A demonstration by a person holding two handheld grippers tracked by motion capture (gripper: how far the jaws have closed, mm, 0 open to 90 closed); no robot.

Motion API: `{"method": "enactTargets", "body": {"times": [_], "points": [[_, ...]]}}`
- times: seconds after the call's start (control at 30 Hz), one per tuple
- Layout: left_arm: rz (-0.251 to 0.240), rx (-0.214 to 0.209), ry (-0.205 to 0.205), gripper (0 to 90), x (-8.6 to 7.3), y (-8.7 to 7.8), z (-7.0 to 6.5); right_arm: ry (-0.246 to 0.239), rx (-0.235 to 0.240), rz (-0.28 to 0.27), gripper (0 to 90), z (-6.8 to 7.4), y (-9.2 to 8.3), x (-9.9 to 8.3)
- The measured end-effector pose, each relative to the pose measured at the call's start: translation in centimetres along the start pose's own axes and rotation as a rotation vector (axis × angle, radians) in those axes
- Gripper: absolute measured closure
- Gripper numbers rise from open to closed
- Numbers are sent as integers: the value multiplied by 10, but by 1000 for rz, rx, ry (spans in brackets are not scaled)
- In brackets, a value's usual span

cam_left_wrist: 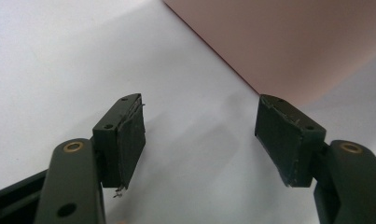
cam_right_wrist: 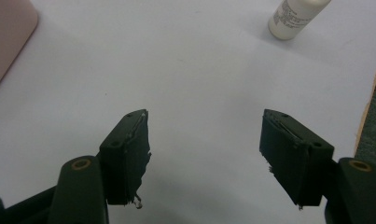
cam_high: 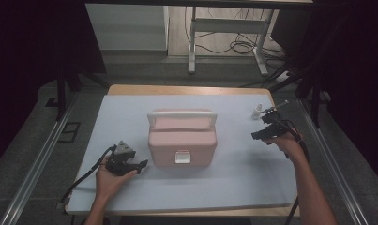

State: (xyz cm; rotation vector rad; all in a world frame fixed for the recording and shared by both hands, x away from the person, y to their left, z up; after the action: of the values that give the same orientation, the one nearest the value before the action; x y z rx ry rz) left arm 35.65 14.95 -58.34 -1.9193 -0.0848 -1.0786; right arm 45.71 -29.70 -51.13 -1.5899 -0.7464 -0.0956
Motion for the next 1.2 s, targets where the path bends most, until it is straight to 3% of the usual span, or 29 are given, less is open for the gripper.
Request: {"method": "enactTargets", "body": {"times": [0.1,0.6,0.87,1.2], "points": [[-28,4,4,334,3,-1,1,-8,-16,-4,336,-1,2,3],[-31,10,4,335,3,-3,2,34,-40,4,337,-11,12,15],[-21,9,8,335,2,0,2,75,-62,2,337,-25,16,20],[-24,13,15,335,2,0,2,125,-75,9,343,-43,34,36]]}}
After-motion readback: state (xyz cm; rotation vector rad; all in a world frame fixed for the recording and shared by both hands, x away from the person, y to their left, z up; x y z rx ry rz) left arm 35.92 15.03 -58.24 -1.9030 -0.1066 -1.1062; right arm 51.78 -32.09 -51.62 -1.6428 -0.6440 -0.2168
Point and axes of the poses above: each handheld gripper's, and its own axes: y roughly forward along the jaws, x roughly out of its top, z roughly to its left, the point moved 10 cm from there along y, roughly forward along the jaws, and after that the axes turned 9 degrees about -x, right-handed, at the moved point
